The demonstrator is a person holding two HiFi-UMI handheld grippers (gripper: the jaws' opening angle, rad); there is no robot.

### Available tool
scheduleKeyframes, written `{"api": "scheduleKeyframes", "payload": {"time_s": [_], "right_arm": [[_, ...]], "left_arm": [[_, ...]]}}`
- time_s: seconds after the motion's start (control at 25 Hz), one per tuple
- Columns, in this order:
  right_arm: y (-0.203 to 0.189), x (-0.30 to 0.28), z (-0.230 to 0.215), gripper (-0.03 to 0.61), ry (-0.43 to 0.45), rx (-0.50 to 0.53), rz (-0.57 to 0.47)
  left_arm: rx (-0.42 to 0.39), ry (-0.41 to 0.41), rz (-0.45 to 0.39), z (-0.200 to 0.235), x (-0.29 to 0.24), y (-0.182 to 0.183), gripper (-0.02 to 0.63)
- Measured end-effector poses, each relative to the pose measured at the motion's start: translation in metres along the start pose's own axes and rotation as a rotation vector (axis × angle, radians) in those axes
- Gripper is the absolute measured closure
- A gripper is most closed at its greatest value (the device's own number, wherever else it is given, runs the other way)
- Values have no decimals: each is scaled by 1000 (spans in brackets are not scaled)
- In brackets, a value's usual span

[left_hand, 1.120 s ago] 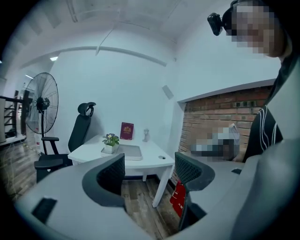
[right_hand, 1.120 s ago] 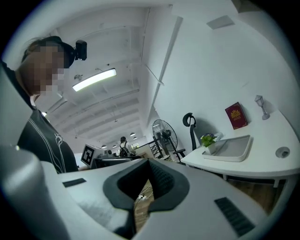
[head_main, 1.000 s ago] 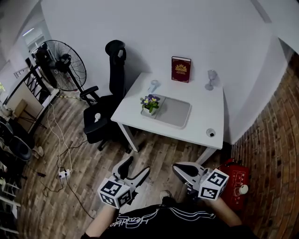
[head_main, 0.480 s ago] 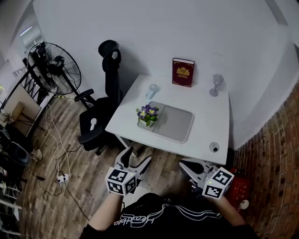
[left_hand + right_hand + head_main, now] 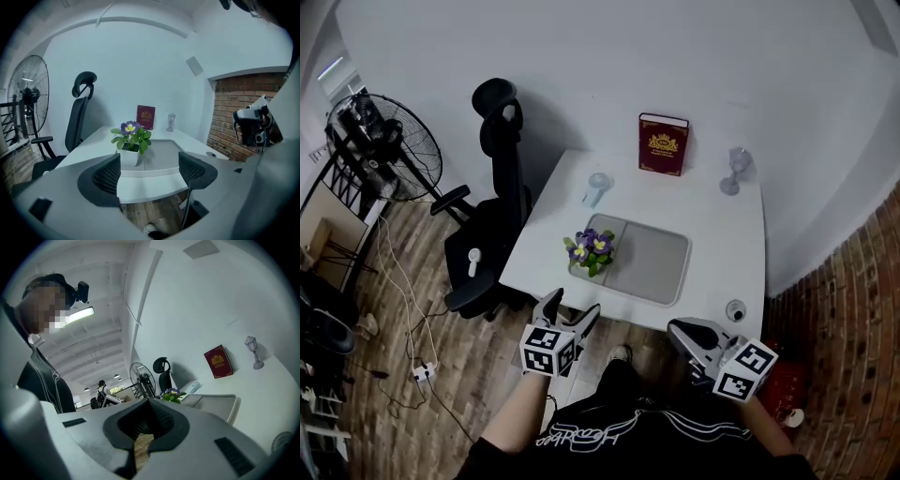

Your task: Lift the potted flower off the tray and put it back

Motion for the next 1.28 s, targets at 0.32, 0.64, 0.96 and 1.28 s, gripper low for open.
{"api": "scheduleKeyframes", "payload": {"time_s": [0.32,0.64,0.96,1.28], "right_arm": [[21,-35,-37,575,-32,3,13],[22,-52,-58,575,-42,-12,30],[28,-57,-72,575,-57,-12,46],[22,-62,-77,575,-54,-22,60]], "left_arm": [[-36,7,65,38,-72,-9,229],[-59,25,68,61,-108,-9,225],[-74,2,83,66,-125,-6,227],[-95,-16,106,69,-126,-6,264]]}}
Point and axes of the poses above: the fingertips, and each gripper's own axes: x backward along the fingers, z to its left, y out of its top, the point moved 3 cm from there along x, backward along the fingers, and after that the axes turned 8 degrees about x, right-handed, at the moved point
